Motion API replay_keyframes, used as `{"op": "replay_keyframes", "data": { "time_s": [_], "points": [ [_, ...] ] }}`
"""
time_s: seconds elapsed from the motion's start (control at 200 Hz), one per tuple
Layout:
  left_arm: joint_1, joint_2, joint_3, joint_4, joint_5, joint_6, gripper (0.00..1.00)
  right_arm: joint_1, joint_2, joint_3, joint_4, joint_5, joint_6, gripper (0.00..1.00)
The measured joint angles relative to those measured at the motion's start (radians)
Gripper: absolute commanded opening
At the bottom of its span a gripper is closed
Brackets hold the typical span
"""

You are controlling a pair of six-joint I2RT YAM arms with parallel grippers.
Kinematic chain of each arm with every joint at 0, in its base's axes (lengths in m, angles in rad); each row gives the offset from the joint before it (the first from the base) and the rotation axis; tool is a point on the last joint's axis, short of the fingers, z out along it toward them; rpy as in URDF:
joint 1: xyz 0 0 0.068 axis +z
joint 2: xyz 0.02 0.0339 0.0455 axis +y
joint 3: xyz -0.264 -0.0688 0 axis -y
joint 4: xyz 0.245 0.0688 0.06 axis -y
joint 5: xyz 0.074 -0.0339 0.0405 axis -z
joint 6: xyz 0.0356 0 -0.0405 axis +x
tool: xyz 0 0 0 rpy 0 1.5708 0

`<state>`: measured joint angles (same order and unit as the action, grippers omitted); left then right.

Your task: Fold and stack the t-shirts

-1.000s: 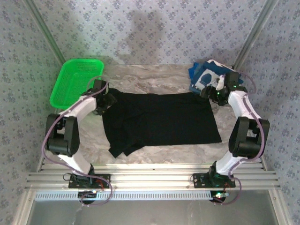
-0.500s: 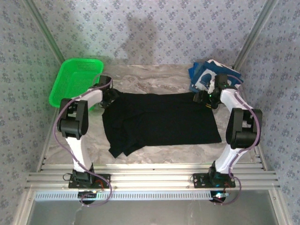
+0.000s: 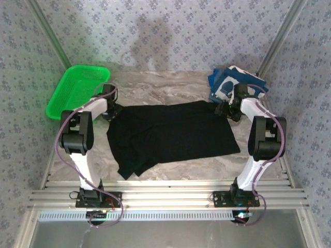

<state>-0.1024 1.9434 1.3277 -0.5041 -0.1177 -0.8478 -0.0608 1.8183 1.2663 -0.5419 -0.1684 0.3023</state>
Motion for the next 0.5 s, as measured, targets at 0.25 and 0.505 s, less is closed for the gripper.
{"op": "replay_keyframes", "data": {
  "time_s": [0.25, 0.505],
  "points": [
    [-0.003, -0.019, -0.001, -0.061, 0.0, -0.003, 0.44, -0.002, -0.013, -0.022, 0.014, 0.024, 0.031, 0.71],
    [-0.088, -0.203, 0.038, -0.152, -0.014, 0.018, 0.6, -0.009, -0.22, -0.1, 0.039, -0.051, 0.024, 0.87]
  ]
}}
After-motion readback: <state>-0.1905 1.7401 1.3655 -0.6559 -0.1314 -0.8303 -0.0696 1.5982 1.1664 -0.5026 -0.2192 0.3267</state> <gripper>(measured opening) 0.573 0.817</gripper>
